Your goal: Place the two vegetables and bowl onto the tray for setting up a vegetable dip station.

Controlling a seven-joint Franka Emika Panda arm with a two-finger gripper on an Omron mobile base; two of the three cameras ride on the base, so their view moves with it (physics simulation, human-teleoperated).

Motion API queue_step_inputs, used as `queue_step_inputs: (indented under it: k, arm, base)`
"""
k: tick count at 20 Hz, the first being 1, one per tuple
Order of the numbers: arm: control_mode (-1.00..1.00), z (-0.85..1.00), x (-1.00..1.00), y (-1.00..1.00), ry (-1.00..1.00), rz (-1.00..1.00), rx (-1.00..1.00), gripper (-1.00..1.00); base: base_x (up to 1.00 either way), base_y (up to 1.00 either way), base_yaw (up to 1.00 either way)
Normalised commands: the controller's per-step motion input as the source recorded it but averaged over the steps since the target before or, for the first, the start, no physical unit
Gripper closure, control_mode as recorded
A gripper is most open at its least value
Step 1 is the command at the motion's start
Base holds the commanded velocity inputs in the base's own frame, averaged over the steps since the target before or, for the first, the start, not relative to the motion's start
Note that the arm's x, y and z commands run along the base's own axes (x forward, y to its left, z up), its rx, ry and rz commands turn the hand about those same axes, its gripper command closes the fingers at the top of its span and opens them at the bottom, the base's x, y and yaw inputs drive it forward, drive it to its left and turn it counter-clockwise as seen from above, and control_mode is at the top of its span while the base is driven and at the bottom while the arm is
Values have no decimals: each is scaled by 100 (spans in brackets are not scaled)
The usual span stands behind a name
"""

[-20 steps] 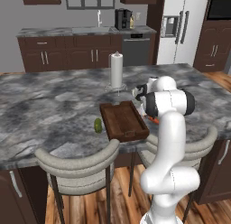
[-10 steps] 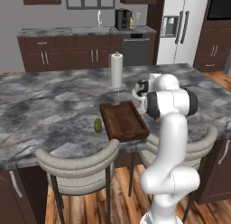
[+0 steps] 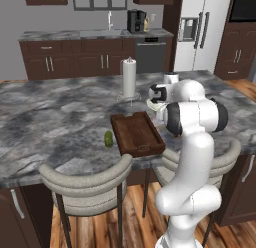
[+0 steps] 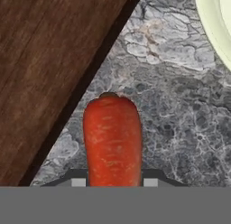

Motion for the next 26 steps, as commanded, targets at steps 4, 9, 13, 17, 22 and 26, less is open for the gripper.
queue_step_inputs:
  k: [4,9,13,17,22,26]
  arm:
    - [-100,6,-25,77,-14,12,-13,100]
    - [-100,9,-5,74,-4,14,-3,100]
    - [-100,9,0,58,0,16,0,100]
    - [-100,31,14,32,0,17,3,100]
    - [-100,19,33,26,0,18,1,100]
    - [-100,0,44,29,0,18,0,100]
  base:
    - [0,0,0]
    - [0,0,0]
    - [0,0,0]
    - [0,0,0]
    - [0,0,0]
    - [0,0,0]
